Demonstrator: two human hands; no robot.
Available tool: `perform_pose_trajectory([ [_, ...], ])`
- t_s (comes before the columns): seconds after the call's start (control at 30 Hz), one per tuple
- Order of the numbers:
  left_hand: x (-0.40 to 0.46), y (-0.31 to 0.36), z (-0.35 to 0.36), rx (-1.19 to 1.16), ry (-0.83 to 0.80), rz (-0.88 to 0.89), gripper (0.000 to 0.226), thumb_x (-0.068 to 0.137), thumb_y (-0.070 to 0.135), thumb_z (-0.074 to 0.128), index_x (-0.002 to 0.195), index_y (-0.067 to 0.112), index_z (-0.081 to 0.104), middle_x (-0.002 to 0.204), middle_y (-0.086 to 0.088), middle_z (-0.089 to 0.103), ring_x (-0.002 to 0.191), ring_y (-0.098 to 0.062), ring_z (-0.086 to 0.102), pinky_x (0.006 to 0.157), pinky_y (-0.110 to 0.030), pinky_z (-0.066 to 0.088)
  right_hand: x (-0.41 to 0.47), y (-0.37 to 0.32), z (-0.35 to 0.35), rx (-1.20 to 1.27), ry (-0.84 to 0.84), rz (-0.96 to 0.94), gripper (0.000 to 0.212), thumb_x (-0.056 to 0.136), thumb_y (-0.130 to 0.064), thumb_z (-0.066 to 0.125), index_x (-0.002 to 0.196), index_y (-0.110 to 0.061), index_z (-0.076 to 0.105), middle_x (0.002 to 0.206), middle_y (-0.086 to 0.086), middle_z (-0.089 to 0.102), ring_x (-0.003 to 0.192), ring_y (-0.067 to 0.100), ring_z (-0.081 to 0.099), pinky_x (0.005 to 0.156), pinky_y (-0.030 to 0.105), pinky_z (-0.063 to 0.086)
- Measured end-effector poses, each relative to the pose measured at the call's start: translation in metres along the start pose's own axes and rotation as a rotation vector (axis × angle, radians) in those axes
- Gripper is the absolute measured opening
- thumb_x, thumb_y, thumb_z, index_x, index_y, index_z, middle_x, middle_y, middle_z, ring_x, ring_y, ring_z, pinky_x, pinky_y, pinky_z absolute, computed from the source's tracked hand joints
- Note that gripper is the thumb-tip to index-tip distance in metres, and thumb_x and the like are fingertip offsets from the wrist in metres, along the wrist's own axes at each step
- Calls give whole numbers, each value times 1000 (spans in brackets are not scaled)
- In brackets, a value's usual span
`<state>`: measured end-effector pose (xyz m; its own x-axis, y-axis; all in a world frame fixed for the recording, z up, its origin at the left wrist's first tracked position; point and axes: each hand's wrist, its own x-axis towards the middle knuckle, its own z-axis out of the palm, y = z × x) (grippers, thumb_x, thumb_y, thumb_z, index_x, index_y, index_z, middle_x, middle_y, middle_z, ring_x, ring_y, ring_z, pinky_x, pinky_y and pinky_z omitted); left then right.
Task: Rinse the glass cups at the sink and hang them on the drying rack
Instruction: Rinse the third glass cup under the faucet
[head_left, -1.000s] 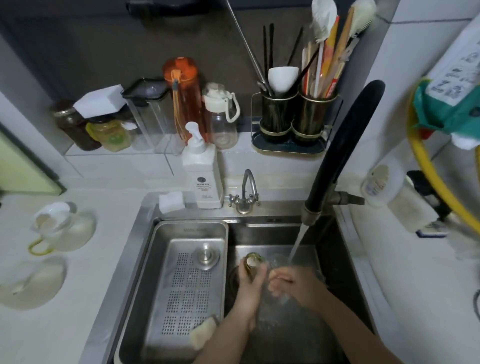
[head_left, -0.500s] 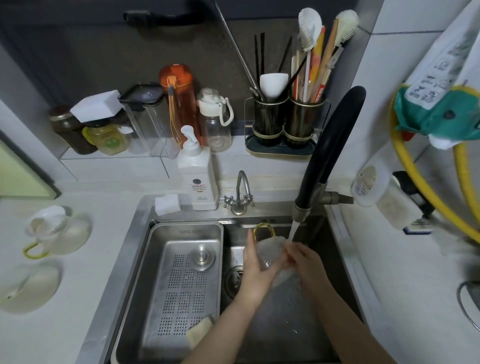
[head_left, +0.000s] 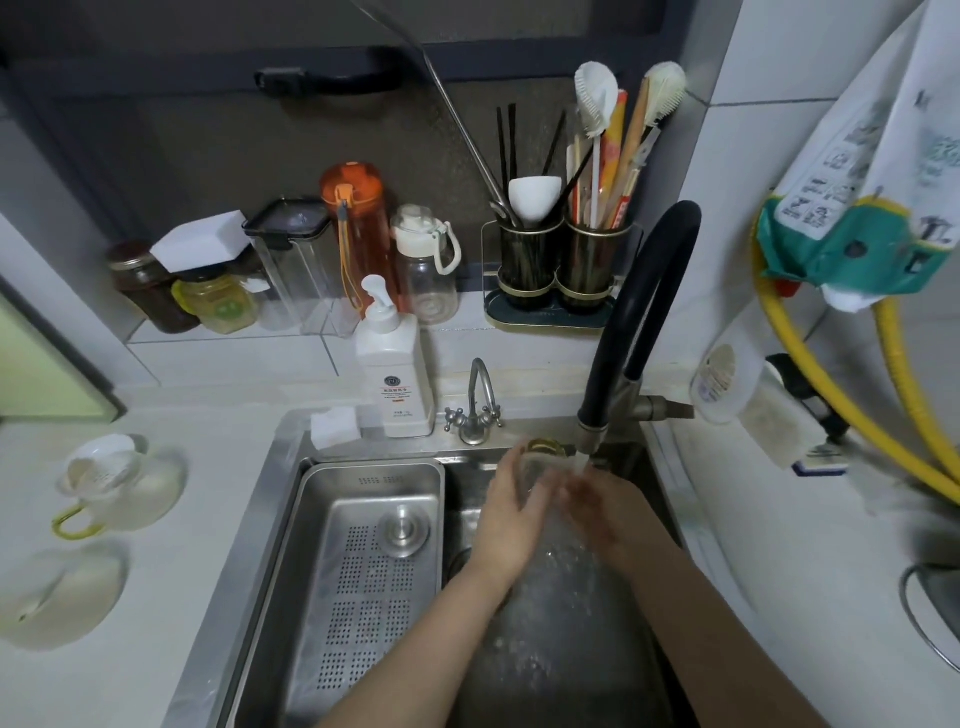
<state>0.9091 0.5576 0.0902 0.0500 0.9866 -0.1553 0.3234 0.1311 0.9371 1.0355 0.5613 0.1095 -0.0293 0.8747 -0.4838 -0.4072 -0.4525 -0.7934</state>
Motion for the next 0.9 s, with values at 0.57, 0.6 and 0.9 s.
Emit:
perform_pose_trajectory([
  [0.57,-2,2,-8,-160,-193,-66,19,88,21,65,73,14,55,66,1,55,62,-10,55,74,-39,51,-33,-3,-58,-1492,47,-805,46,85,-59,42,86,-25,72,107,-6,63,105,16,55,93,29,44],
  [0.6,-2,2,-13,-179,-176,-57,16,88,17,65,75,11,56,64,0,55,61,-10,55,73,-38,50,-30,0,-59,-1340,46,-772,45,80,-62,44,89,-28,71,120,-8,55,115,13,48,97,26,39],
  [0.9,-12,11,-23,-389,-104,-189,15,85,12,68,72,11,59,61,-4,55,58,-12,55,74,-40,56,-33,-10,-37,-687,-108,-435,42,75,-28,71,110,-42,52,102,-17,65,99,-8,61,73,10,51],
])
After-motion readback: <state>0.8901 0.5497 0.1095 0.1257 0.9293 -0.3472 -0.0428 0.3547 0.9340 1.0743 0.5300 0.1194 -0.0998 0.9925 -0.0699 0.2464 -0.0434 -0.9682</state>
